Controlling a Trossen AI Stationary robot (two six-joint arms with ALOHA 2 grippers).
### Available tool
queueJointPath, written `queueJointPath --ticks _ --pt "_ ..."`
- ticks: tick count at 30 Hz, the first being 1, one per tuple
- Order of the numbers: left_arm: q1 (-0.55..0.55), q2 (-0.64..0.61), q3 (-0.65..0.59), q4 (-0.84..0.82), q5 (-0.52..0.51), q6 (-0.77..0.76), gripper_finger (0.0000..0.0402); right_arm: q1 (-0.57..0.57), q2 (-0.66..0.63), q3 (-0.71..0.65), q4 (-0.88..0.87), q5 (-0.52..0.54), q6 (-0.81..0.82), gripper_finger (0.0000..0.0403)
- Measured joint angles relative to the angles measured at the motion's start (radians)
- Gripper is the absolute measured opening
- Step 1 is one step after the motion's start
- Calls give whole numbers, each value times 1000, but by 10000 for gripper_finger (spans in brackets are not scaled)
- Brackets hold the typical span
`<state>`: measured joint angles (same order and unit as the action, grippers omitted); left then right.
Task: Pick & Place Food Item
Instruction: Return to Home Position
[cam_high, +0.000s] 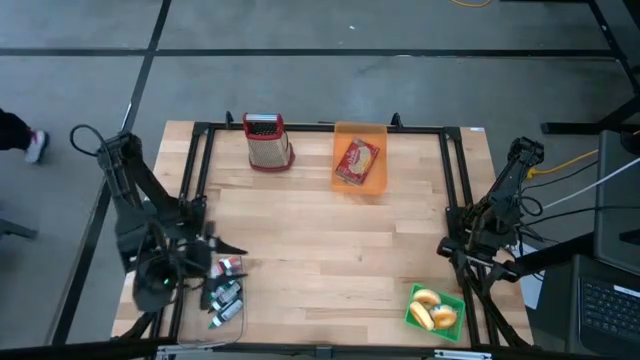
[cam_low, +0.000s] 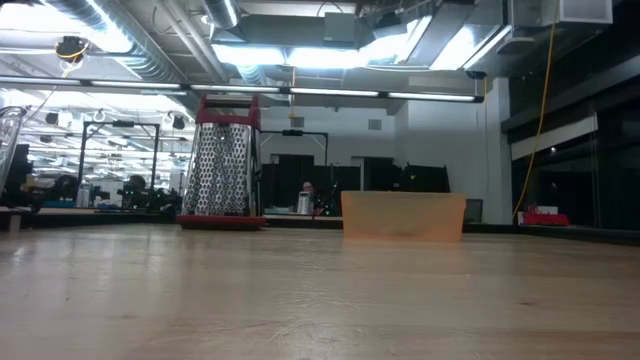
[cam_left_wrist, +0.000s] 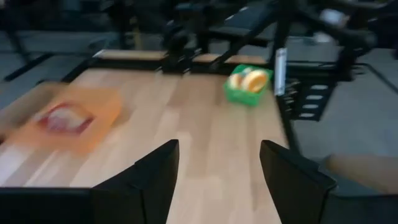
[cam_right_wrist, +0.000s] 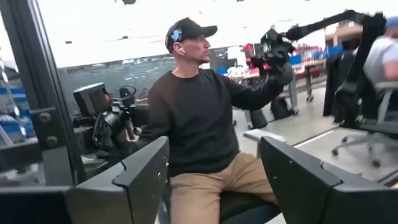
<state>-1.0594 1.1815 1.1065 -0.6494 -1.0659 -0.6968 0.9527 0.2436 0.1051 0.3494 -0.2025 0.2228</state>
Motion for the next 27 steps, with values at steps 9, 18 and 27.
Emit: queueJointPath --ticks 9,18,27 --pt "221 18 0 590 304 634 223 1 3 0 29 -258 -135 255" --pt "283 30 0 484 326 468 222 1 13 0 23 -398 -65 256" --pt "418 -9 -113 715 869 702 219 0 18 0 29 -686 -84 256"
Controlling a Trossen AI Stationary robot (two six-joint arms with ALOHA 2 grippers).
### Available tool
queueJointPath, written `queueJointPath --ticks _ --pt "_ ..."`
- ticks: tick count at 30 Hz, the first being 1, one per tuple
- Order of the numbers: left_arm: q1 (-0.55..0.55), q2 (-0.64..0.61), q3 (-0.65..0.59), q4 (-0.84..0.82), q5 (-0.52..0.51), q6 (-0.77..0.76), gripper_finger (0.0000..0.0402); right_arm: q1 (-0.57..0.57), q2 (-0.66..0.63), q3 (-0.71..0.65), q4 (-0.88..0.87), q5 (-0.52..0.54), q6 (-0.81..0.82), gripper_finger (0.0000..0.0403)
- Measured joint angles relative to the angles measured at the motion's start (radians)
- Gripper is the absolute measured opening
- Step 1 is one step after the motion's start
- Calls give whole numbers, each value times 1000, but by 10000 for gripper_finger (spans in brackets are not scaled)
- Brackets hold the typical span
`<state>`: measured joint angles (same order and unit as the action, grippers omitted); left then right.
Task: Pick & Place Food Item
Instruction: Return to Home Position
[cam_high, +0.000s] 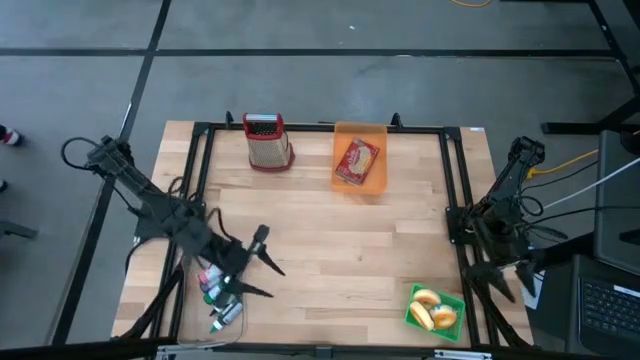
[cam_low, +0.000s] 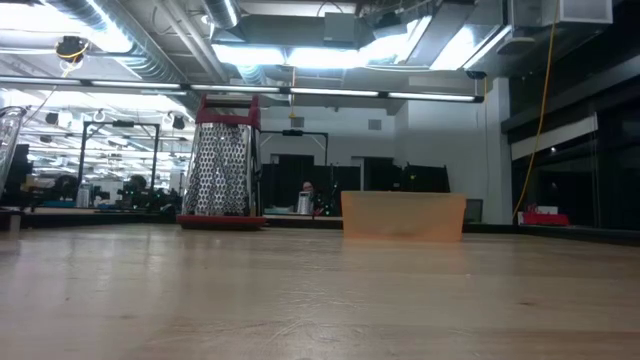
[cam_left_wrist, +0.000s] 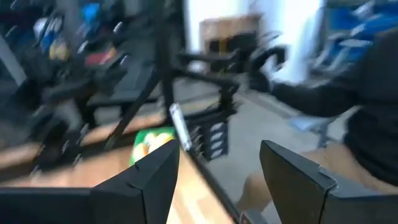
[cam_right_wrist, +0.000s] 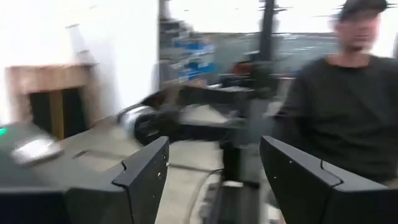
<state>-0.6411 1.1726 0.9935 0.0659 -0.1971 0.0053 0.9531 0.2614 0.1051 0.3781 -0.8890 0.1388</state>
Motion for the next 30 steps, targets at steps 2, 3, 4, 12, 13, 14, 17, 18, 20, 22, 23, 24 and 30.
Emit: queueJointPath --ticks 2,3,4,12,13,14,17,18,20,22,23,24,30 --pt "45 -59 -85 82 76 31 220 -2 -9 0 -22 -54 -22 256" --pt "69 -94 -133 115 100 33 221 -2 -14 0 -40 -44 -24 256" --pt "95 -132 -187 158 114 33 222 -3 -19 0 -66 -24 -28 256" --pt "214 -457 -615 399 260 10 220 -3 -60 0 -227 -75 -202 256" --pt "218 -493 -656 412 261 -1 220 -3 -64 0 -242 -45 -215 256" --pt "223 -525 -689 422 262 -6 219 -3 -65 0 -251 -2 -222 256" --pt "239 -610 -772 436 263 -10 221 -3 -65 0 -270 271 -145 256" --pt "245 -635 -796 433 267 -11 222 -4 -65 0 -280 387 -102 256" --pt "258 -670 -839 433 278 -18 223 -4 -65 0 -299 557 -57 256" --pt "272 -705 -880 433 289 -15 223 -4 -65 -2 -310 610 -57 256" --pt "278 -720 -903 446 296 -13 223 -4 -65 -3 -310 633 -57 256" --pt "283 -734 -929 465 301 -16 222 -3 -66 -3 -309 665 -50 256" --pt "319 -781 -985 479 365 -45 220 -26 -63 -5 -301 1189 -59 256"
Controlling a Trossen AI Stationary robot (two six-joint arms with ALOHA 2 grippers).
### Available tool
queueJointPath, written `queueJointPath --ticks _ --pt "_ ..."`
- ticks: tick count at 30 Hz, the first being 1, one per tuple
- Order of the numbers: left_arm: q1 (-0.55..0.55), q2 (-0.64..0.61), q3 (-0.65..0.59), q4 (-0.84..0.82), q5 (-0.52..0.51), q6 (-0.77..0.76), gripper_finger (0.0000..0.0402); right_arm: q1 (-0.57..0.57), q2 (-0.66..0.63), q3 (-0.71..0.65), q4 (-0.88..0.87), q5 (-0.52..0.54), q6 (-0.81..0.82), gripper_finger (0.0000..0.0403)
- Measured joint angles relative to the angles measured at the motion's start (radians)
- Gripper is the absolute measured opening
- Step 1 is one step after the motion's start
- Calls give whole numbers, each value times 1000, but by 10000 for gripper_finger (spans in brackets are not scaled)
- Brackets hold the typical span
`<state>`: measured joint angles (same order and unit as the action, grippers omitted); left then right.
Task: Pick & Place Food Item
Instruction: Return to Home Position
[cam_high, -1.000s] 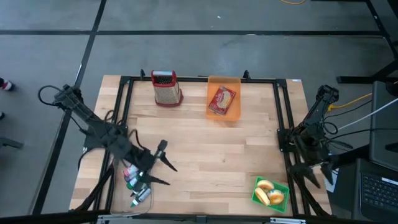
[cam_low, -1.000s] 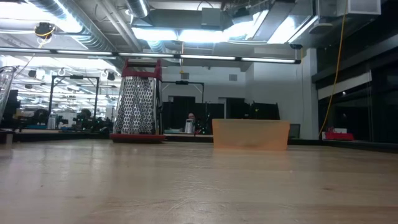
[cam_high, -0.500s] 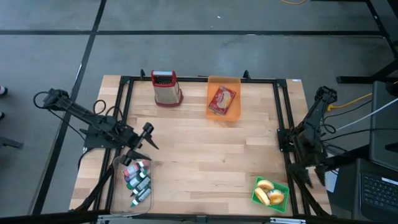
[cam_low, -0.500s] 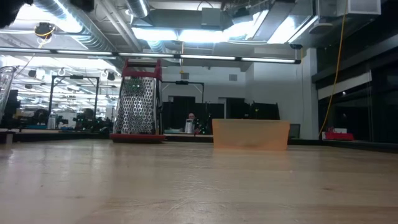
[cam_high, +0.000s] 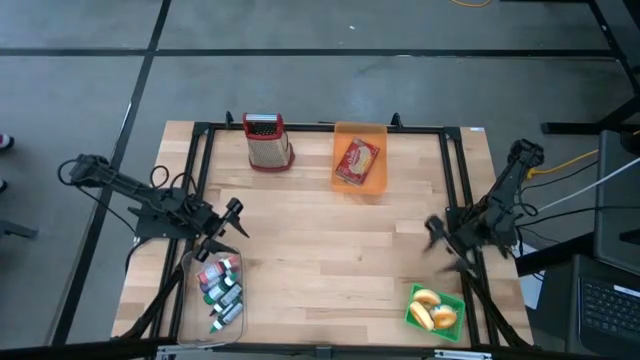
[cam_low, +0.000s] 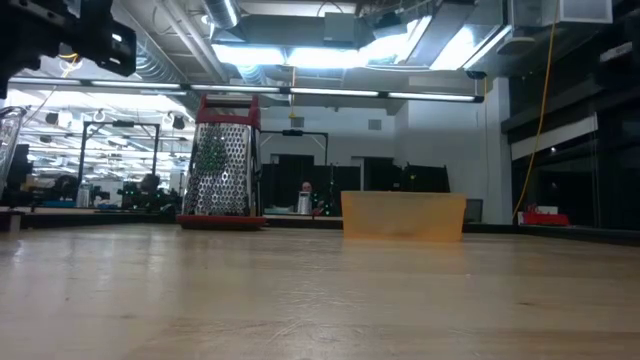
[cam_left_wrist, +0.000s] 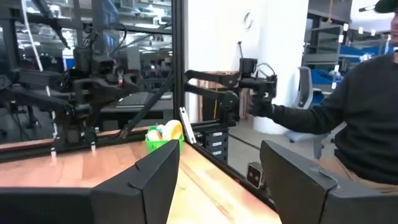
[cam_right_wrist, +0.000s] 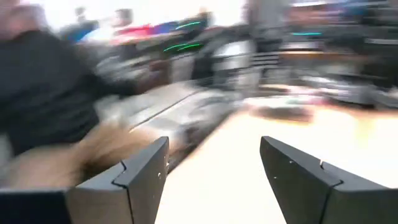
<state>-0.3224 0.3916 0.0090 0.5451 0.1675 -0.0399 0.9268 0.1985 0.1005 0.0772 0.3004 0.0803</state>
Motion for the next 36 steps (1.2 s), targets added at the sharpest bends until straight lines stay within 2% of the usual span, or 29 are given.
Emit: queueJointPath --ticks 1,3,7,10,12,15,20,26,32,36 --pt "4 -1 0 -8 2 -2 220 -4 6 0 26 84 57 256" --pt "14 -3 0 -29 21 -3 222 -6 26 0 63 172 83 256" --pt "39 -3 0 -40 37 -10 223 -5 29 0 10 229 17 256" --pt "55 -4 0 -37 69 -11 221 -6 -40 -1 -91 290 17 256" --pt "65 -5 0 -30 106 -3 220 -5 -97 -6 -129 258 5 256" --pt "75 -9 0 -24 121 17 220 -5 -200 -31 -125 111 -63 255" --pt "116 -15 0 -37 97 54 223 -6 -199 -50 -122 57 -40 255" --pt "192 -25 0 -74 125 38 224 -5 -199 -86 -38 -98 -29 255" --pt "227 -25 0 -128 182 51 224 -7 -190 -86 -40 -125 -62 255" --pt "229 -24 0 -242 75 31 221 -7 -150 -86 -40 -124 -38 255"
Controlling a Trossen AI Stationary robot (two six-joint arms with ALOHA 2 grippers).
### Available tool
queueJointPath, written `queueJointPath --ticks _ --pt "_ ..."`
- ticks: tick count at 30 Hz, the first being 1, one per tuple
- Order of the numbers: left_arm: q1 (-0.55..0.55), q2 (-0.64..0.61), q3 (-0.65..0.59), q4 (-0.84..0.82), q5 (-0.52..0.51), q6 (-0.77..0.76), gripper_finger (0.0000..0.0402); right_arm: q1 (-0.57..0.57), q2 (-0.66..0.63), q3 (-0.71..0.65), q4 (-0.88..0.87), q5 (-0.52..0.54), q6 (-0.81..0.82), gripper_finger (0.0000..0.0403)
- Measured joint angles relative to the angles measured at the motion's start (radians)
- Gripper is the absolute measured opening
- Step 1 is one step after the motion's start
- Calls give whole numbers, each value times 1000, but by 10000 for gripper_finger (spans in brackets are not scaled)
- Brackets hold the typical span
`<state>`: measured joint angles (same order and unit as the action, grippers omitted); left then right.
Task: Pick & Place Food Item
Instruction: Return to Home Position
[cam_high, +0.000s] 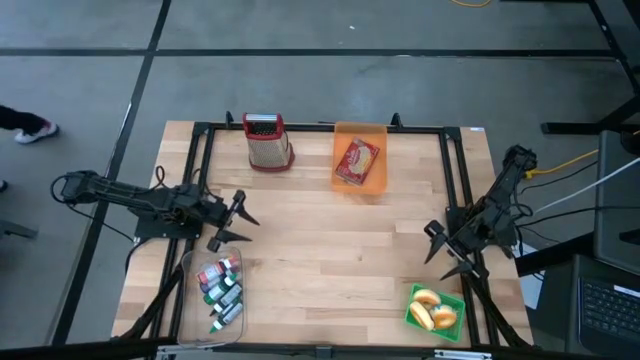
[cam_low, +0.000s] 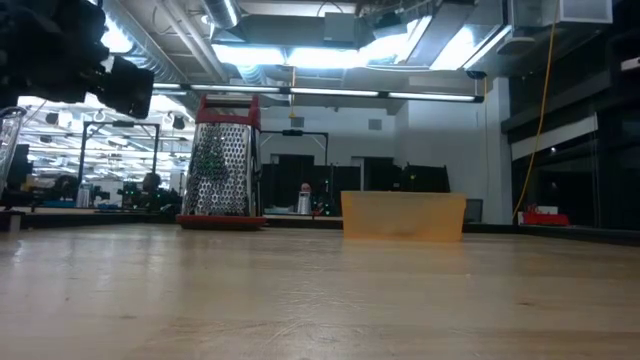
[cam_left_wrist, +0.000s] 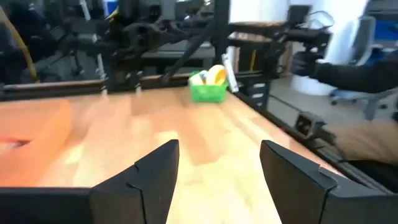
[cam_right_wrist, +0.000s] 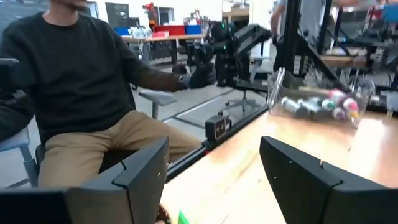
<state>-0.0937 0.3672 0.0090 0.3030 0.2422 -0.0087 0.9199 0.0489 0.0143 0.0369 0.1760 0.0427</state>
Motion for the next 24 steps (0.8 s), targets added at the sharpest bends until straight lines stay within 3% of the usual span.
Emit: queueJointPath --ticks 5,8,11,24 --pt "0 -14 0 -18 -36 60 220 0 75 0 8 62 18 255" --pt "0 -19 0 -149 -121 111 223 0 126 0 9 86 9 255" --pt "-1 -19 0 -266 -140 47 223 0 176 0 12 98 29 255" --pt "-55 17 4 -273 -174 100 223 -10 381 1 19 157 4 256"
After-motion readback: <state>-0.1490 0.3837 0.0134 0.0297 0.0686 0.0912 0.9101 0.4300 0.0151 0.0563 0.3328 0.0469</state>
